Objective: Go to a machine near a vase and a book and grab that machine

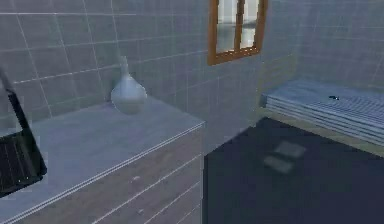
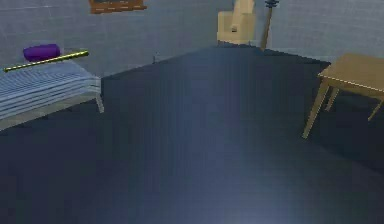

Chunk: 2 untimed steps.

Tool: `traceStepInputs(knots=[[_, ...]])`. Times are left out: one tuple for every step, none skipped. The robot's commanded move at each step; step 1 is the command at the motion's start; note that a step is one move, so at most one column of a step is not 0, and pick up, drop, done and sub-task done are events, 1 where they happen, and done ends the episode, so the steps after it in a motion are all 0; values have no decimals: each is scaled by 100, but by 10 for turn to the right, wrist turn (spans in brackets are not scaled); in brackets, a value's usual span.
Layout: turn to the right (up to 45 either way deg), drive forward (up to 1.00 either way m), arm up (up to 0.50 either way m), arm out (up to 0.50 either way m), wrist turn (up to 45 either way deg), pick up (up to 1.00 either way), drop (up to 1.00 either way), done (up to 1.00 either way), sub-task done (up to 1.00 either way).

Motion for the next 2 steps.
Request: traceStepInputs(knots=[[-450,0,0,0,0,0,0,0,0],[-450,0,0,0,0,0,0,0,0]])
